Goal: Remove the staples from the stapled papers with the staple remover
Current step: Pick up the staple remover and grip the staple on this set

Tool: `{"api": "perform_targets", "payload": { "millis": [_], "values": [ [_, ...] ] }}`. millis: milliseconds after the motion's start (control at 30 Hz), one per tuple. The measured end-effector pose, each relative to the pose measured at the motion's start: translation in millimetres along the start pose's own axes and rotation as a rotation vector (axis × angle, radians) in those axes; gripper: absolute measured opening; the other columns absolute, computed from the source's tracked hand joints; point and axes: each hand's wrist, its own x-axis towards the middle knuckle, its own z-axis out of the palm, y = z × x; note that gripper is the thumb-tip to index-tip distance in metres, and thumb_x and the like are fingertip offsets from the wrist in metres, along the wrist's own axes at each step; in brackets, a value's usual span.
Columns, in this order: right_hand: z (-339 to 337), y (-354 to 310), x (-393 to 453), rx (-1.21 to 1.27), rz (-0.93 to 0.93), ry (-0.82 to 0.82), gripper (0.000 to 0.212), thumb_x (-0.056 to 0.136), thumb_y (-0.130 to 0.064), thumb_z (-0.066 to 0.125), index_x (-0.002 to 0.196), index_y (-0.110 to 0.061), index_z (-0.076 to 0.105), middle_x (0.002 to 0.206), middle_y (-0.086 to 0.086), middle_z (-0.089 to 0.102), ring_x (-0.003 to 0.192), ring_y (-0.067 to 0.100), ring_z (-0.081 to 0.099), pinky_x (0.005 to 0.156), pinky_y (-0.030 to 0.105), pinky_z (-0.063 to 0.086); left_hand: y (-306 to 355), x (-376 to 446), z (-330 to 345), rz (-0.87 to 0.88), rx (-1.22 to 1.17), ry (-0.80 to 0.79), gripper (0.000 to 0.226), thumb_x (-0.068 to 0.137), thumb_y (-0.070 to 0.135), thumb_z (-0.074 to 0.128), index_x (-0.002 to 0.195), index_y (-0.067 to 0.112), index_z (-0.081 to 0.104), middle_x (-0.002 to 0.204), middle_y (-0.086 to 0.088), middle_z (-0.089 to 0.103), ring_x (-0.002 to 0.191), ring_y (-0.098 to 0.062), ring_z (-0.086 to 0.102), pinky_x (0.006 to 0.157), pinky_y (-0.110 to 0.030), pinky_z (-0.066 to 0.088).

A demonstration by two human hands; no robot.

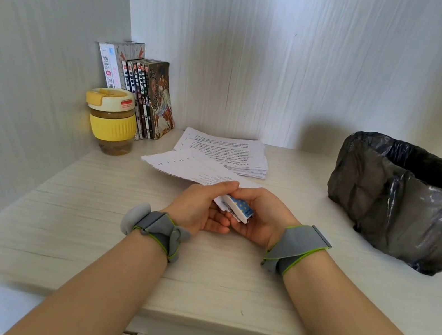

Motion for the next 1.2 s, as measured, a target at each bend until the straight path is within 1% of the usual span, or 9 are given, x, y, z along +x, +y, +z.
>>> {"api": "perform_targets", "payload": {
  "millis": [333, 533, 700, 900, 1000, 1067, 1200],
  "values": [
    [0.9, 1.6, 1.5, -0.001, -0.004, 0.031, 0.014, 0.081, -0.015, 0.055, 0.071, -0.008, 0.062, 0.051, 0.003, 0.059, 0.039, 0.011, 0.054, 0.041, 0.015, 0.045, 0.5, -0.7, -0.4, -0.009, -0.001, -0.013, 0.037, 0.087, 0.036, 0.054, 0.081, 0.000, 0.062, 0.049, -0.007, 0.061, 0.036, -0.011, 0.053, 0.038, -0.019, 0.046],
    [4.0, 3.3, 2.5, -0.023, -0.012, 0.072, 0.011, 0.081, -0.013, 0.054, 0.073, -0.008, 0.060, 0.059, 0.004, 0.056, 0.044, 0.012, 0.052, 0.040, 0.014, 0.042, -1.3, 0.6, 1.0, 0.011, -0.029, 0.041, 0.029, 0.088, 0.029, 0.055, 0.075, 0.003, 0.059, 0.046, -0.005, 0.057, 0.034, -0.009, 0.049, 0.035, -0.016, 0.042],
    [6.1, 2.5, 1.4, -0.016, -0.005, 0.101, 0.011, 0.082, -0.011, 0.054, 0.072, -0.008, 0.059, 0.062, 0.005, 0.055, 0.044, 0.012, 0.051, 0.040, 0.015, 0.041, -1.1, 0.7, 1.6, 0.013, -0.037, 0.047, 0.028, 0.089, 0.026, 0.054, 0.073, 0.004, 0.058, 0.047, -0.004, 0.055, 0.033, -0.008, 0.048, 0.034, -0.016, 0.041],
    [9.4, 2.4, -1.3, -0.014, -0.023, 0.124, 0.015, 0.082, -0.010, 0.053, 0.068, -0.007, 0.058, 0.055, 0.004, 0.055, 0.041, 0.012, 0.050, 0.039, 0.015, 0.040, -1.3, 1.0, 1.5, 0.020, -0.045, 0.048, 0.029, 0.089, 0.026, 0.053, 0.073, 0.003, 0.058, 0.047, -0.004, 0.055, 0.033, -0.008, 0.047, 0.034, -0.015, 0.041],
    [8.0, 1.9, -3.8, -0.039, -0.038, 0.105, 0.015, 0.082, -0.011, 0.054, 0.068, -0.007, 0.059, 0.055, 0.004, 0.055, 0.040, 0.011, 0.050, 0.037, 0.014, 0.040, -2.0, 0.8, 0.8, 0.037, -0.044, 0.033, 0.028, 0.089, 0.028, 0.053, 0.076, 0.004, 0.059, 0.048, -0.004, 0.056, 0.034, -0.008, 0.048, 0.035, -0.016, 0.041],
    [6.8, 2.5, -5.0, -0.037, -0.051, 0.073, 0.014, 0.082, -0.011, 0.054, 0.070, -0.008, 0.060, 0.057, 0.004, 0.056, 0.042, 0.011, 0.051, 0.038, 0.014, 0.041, -2.7, 0.4, 0.1, 0.053, -0.039, 0.025, 0.028, 0.089, 0.029, 0.054, 0.079, 0.003, 0.060, 0.050, -0.004, 0.056, 0.036, -0.008, 0.048, 0.036, -0.017, 0.042],
    [4.1, 0.7, -7.6, -0.011, -0.047, -0.013, 0.014, 0.084, -0.019, 0.057, 0.075, -0.009, 0.062, 0.060, 0.003, 0.056, 0.044, 0.010, 0.052, 0.041, 0.015, 0.045, -2.1, -0.2, -0.5, 0.055, -0.069, 0.028, 0.037, 0.090, 0.038, 0.050, 0.079, 0.004, 0.060, 0.053, -0.005, 0.056, 0.036, -0.008, 0.048, 0.037, -0.017, 0.043]
  ]
}}
